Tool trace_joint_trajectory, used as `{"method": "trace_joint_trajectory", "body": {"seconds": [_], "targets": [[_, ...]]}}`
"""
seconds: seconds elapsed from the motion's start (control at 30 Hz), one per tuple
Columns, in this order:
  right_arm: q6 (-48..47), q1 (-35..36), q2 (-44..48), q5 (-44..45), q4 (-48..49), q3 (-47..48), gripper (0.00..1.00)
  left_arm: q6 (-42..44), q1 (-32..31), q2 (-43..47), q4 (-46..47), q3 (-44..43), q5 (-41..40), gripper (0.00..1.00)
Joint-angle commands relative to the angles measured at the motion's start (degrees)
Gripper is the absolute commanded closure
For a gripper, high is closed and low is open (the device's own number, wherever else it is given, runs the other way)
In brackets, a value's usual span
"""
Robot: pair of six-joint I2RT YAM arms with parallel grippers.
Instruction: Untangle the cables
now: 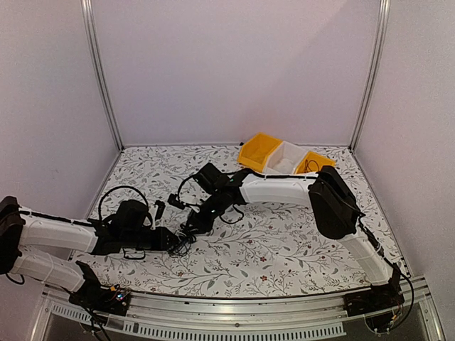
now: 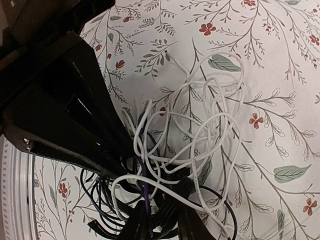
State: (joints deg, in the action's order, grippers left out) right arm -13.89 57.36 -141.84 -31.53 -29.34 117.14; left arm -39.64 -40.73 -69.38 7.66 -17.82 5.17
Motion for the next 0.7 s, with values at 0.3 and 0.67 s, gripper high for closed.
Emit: {"method": "trace_joint_trajectory", "body": {"seconds": [0.3,0.67], "targets": [[-3.1,-0.6,13.2,-7.7,-1.7,-5.4,0.87,0.7,0.4,-4.5,5.5,1.8,-2.3,1.0],[-7.0,-0.8,20.2,-4.2,-7.8,-11.0,0.84,1.4,0.4,-8.2,6.1,1.3,-4.3,1.0]]}}
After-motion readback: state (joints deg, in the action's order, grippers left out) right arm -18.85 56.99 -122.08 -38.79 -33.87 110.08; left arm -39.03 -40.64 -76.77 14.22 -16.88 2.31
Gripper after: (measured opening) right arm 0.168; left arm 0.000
